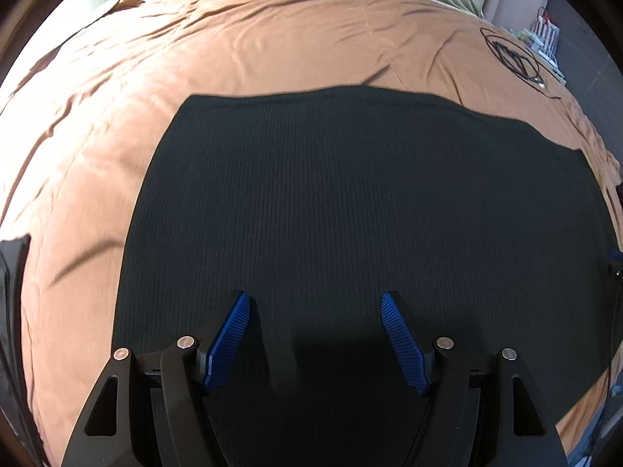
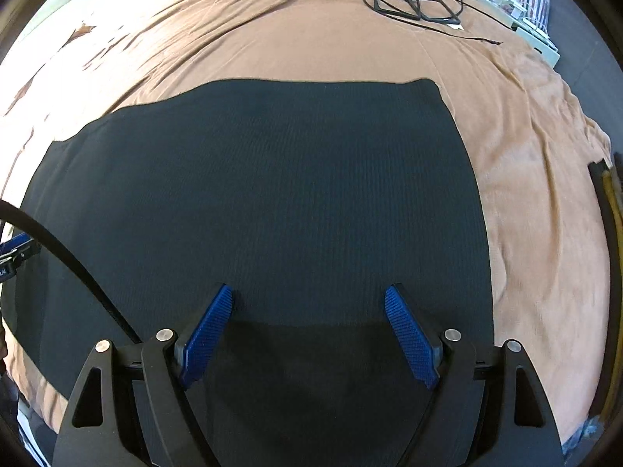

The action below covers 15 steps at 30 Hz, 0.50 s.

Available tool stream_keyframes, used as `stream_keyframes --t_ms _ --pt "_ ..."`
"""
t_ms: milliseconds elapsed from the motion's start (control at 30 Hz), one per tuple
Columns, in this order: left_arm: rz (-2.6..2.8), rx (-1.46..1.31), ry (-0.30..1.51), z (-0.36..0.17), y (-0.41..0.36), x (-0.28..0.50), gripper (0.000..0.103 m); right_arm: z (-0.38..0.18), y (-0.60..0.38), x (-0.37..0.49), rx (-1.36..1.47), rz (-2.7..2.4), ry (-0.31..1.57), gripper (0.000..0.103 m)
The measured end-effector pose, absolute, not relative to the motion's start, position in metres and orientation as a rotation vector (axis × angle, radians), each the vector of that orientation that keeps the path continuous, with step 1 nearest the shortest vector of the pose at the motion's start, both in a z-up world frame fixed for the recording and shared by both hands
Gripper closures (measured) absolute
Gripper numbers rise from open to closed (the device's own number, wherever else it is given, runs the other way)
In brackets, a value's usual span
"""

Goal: Fold small clothes

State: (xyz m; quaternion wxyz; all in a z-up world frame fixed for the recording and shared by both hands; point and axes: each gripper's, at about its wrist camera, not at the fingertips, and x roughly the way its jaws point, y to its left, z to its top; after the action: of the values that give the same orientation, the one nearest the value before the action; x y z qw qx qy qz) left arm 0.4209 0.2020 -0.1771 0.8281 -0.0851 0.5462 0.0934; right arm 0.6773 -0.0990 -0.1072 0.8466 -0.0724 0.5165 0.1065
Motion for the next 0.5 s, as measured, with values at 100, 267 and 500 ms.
stream_keyframes --t_ms 100,267,500 --pt "0.197 -0.180 1.158 -0.177 0.200 0.404 0.031 -0.110 -0.107 0.662 -0.145 0.233 1.103 0.023" --pt "0.195 -0.191 1.159 -0.180 0.198 0.373 0.031 -0.118 -0.116 0.631 -0.152 0.226 1.096 0.023" --pt "0.198 -0.213 1.143 -0.178 0.200 0.331 0.031 -0.120 -0.124 0.597 -0.166 0.231 1.064 0.023"
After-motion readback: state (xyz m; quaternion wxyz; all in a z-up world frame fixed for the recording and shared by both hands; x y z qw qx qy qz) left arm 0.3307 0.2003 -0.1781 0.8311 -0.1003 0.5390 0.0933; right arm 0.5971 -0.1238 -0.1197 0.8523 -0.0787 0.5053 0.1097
